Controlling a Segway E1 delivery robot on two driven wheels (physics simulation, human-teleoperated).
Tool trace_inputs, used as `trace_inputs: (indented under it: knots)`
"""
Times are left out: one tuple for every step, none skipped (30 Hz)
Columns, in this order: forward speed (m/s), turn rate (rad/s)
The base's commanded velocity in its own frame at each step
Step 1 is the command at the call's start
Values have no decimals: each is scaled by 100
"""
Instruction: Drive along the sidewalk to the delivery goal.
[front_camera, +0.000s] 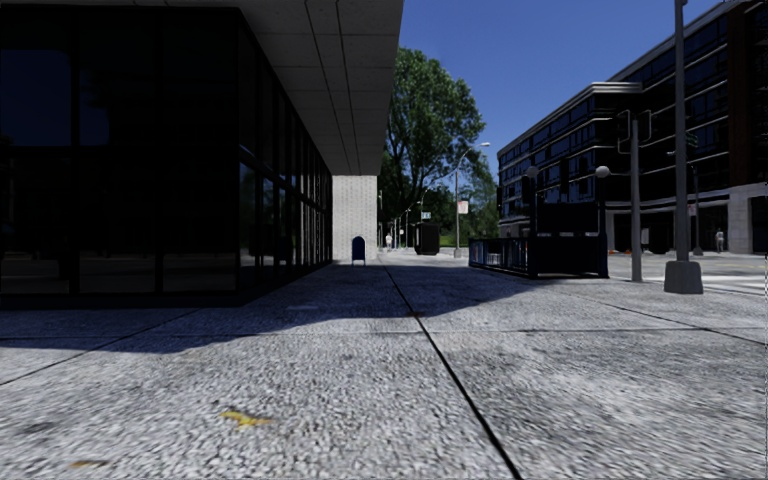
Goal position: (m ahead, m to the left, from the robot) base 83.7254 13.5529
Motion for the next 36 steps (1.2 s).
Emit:
trace_inputs:
  knots:
    - [156,0]
    - [160,0]
    - [164,0]
    - [200,0]
    - [200,0]
    - [200,0]
    - [200,0]
    - [200,0]
    - [200,0]
    - [200,0]
    - [200,0]
    - [200,0]
    - [200,0]
    - [200,0]
    - [200,0]
    - [200,0]
    - [200,0]
    - [200,0]
    - [200,0]
    - [200,0]
    - [200,0]
    - [200,0]
    - [200,0]
    - [200,0]
    - [200,0]
    - [200,0]
    - [200,0]
    - [200,0]
    - [200,-9]
    - [200,-17]
    - [200,-23]
    - [200,-23]
    - [200,-28]
    - [200,-29]
    - [200,-30]
    - [200,-30]
